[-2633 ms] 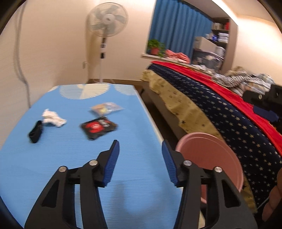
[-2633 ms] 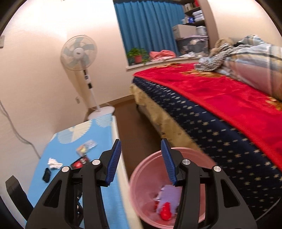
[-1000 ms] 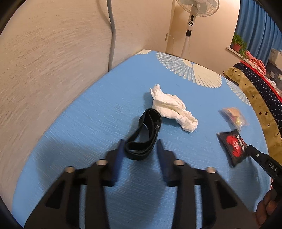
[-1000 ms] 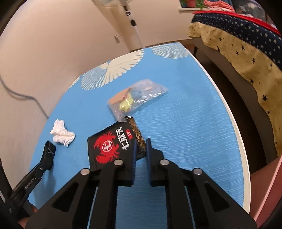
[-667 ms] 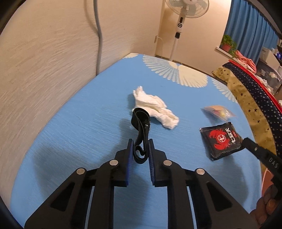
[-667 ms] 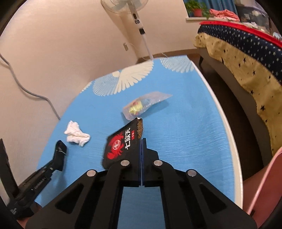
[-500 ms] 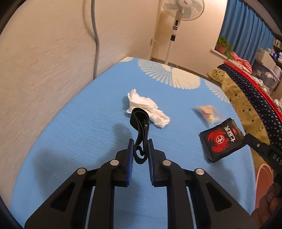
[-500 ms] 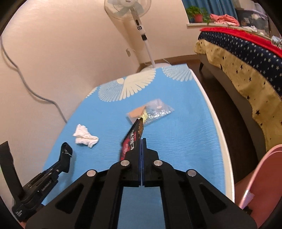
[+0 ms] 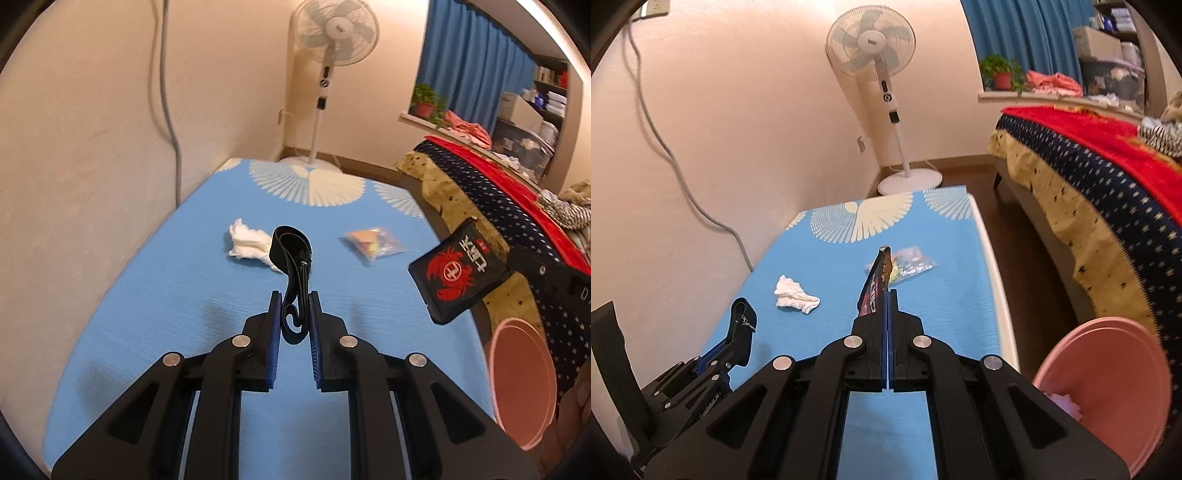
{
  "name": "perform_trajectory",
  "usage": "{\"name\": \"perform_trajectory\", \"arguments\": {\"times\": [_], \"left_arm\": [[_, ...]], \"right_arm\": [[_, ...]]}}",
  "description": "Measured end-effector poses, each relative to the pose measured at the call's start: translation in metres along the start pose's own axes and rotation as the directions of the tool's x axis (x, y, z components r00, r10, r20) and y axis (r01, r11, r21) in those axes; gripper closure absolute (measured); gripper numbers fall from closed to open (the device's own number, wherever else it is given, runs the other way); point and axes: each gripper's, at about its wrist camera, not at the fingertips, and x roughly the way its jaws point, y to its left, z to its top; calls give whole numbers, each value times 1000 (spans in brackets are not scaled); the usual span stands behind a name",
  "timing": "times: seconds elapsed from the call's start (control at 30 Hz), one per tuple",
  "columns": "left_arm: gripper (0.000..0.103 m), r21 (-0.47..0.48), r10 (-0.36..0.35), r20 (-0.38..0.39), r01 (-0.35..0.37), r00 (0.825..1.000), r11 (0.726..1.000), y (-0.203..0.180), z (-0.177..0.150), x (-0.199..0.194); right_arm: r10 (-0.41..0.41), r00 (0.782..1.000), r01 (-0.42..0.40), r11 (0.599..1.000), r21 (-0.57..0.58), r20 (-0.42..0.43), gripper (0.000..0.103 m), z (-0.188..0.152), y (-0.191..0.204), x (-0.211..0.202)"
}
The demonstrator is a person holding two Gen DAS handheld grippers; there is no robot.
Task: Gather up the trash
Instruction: 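Grasp the black strap with the left tool while the right tool grasps the black crab-print packet, then carry the black strap and crab-print packet over the pink bin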
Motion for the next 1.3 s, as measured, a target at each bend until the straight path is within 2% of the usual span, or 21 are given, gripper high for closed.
{"name": "perform_trajectory", "arguments": {"times": [0.33,0.63,1.03,1.3], "left_arm": [[89,76,-39,60,35,997,997,-28,-12,-54],[89,123,-92,68,83,993,989,-50,-33,-70],[89,163,-151,68,138,986,977,-72,-43,-73],[89,173,-177,70,163,982,971,-82,-44,-72]], "right_arm": [[-73,995,75,996,-41,61,103,-3,-14,-74],[-129,987,130,992,0,100,103,-22,-37,-120],[-212,966,217,976,-16,150,103,-31,-42,-142],[-241,957,245,970,-3,162,103,-30,-49,-146]]}}
